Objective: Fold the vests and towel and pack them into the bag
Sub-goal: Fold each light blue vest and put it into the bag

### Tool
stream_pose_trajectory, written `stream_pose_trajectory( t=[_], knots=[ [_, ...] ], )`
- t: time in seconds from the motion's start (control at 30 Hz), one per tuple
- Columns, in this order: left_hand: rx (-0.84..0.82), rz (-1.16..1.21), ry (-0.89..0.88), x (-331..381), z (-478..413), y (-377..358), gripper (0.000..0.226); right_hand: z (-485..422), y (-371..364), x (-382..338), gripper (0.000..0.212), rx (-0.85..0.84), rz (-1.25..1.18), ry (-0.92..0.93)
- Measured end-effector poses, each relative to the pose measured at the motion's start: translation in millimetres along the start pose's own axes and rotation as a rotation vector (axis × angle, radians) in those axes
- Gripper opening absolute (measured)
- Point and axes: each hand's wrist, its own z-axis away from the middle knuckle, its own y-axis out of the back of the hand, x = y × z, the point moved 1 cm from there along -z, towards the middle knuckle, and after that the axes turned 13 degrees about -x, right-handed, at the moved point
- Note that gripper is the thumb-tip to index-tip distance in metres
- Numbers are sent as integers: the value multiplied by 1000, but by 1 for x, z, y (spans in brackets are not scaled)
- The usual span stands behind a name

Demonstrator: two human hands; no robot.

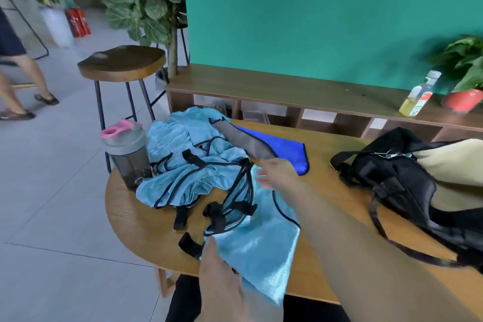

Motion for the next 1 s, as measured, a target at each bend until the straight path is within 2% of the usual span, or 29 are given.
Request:
stream_pose_trajectory(
  t=[0.07, 0.17, 0.23, 0.37, 0.5, 0.63, 0.7, 0.8, 0.9, 1.0],
  knots=[
    [48, 23, 7, 9, -15, 12, 25, 5, -2, 16, 18, 65, 329, 89],
    [123, -89, 28, 6, -34, 29, 22, 19, 17, 44, 40, 115, 796, 203],
    [143, -208, -1, 2, -35, 30, 17, 24, 31, 65, 44, 94, 925, 210],
    [144, -355, -33, -1, -41, 32, 22, 40, 52, 103, 62, -40, 1087, 147],
    [74, -546, 27, 3, -57, 27, 23, 67, 64, 126, 66, 126, 1051, 55],
    [4, -788, 55, 7, -80, 8, 10, 114, 66, 152, 66, 384, 976, -130],
    [-57, -913, 51, 7, -93, -6, 6, 140, 66, 160, 67, 438, 956, -219],
    [-214, -1164, -42, 8, -107, -23, 18, 172, 62, 164, 72, 437, 995, -295],
    [-295, -1291, -110, 10, -117, -35, 13, 186, 74, 156, 69, 516, 998, -299],
    [-242, -1243, -171, 12, -124, -33, 18, 177, 104, 140, 57, 569, 901, -176]
  ],
)
